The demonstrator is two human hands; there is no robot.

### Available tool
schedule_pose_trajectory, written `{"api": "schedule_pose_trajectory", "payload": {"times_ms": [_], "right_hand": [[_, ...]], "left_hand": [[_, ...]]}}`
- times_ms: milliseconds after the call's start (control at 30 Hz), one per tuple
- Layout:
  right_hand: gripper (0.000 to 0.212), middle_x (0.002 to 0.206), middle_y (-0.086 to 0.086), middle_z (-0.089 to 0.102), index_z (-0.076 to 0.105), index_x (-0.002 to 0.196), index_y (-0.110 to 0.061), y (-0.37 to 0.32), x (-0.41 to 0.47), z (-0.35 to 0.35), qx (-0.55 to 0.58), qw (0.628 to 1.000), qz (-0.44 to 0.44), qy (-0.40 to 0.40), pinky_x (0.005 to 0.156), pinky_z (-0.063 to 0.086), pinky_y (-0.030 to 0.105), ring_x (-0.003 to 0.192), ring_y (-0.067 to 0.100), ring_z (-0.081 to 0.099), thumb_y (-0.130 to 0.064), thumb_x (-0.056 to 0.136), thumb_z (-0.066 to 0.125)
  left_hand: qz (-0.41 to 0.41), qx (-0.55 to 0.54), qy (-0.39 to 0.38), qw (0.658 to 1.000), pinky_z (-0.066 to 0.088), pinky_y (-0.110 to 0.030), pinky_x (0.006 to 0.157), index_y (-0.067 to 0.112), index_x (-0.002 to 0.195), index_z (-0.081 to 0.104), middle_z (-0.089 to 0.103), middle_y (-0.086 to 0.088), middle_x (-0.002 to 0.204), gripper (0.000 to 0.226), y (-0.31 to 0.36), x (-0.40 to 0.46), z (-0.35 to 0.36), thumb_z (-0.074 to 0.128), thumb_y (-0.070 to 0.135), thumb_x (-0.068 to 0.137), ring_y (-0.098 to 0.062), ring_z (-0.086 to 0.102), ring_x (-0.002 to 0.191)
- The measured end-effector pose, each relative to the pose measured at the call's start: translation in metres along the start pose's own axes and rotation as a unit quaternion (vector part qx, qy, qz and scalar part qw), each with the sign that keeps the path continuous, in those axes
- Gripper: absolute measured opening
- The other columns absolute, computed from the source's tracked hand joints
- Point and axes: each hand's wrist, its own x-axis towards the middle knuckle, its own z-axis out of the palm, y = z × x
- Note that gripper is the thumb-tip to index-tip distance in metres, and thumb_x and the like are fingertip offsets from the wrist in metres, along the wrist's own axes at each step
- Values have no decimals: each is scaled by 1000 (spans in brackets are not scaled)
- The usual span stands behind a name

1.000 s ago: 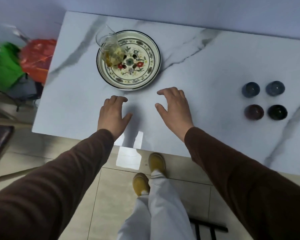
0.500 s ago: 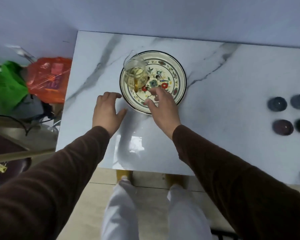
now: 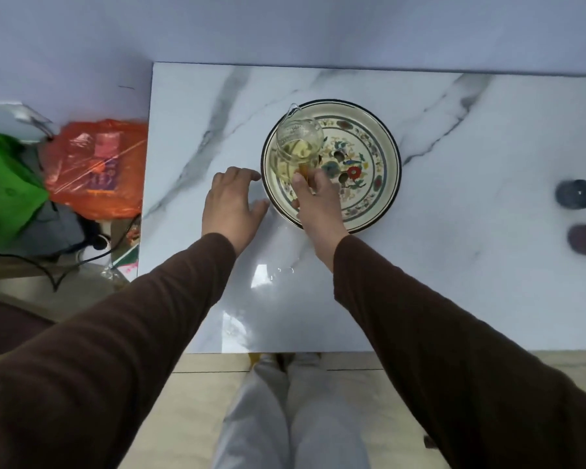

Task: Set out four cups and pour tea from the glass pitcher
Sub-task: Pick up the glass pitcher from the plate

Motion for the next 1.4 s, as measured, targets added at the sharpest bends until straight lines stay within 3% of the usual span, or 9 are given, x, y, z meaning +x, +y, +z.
{"api": "schedule_pose_trajectory", "payload": {"times_ms": [100,233,400,533,700,867,1167,1400], "right_hand": [[18,94,-7,62,61,105,-20,2,5,5,32,999,10,1,60,45,20,63,3,55,-33,101,49],[20,80,-3,58,58,86,-21,1,7,3,73,997,7,20,62,46,23,65,8,52,-22,103,47],[19,75,-6,56,62,91,-22,-2,-1,-26,67,997,-4,39,61,49,26,63,8,52,-25,102,47],[26,69,-10,55,57,78,-28,-7,-23,-61,67,995,-26,65,56,47,21,56,3,50,-23,102,47],[22,70,0,51,56,83,-12,-4,-58,-123,98,989,-35,108,51,42,18,56,6,46,-19,102,47],[23,73,1,52,56,87,-9,19,-94,-198,80,985,-32,151,58,45,24,64,13,50,-23,102,46],[28,68,-6,52,53,79,-17,95,-164,-360,43,984,-30,171,62,46,27,62,11,52,-35,100,48],[31,65,-8,47,45,72,-23,129,-176,-453,27,982,-32,186,56,42,17,62,10,47,-36,99,48]], "left_hand": [[6,7,-1,1000,40,-40,98,14,123,58,58,-7,122,39,-1,3,4,64,28,87,-29,47,117],[12,27,-8,1000,41,-41,98,16,121,59,59,-6,121,37,2,5,6,64,31,87,-29,47,117],[51,88,-27,994,41,-43,94,15,122,58,58,-8,120,40,15,8,2,65,31,86,-32,48,114],[92,128,-43,987,42,-44,92,14,120,57,57,-10,121,41,40,10,0,66,30,84,-34,49,113],[170,168,-51,970,43,-45,91,13,119,58,59,-13,117,41,93,9,12,66,31,83,-36,50,112],[221,194,-68,953,44,-46,87,12,118,58,57,-13,115,41,160,-15,47,66,29,82,-36,50,109],[269,203,-97,937,44,-45,89,13,122,58,58,-12,121,44,282,-100,154,68,31,84,-36,51,112],[275,179,-123,937,42,-44,90,13,124,57,56,-10,123,44,357,-129,224,66,29,85,-34,50,114]]}}
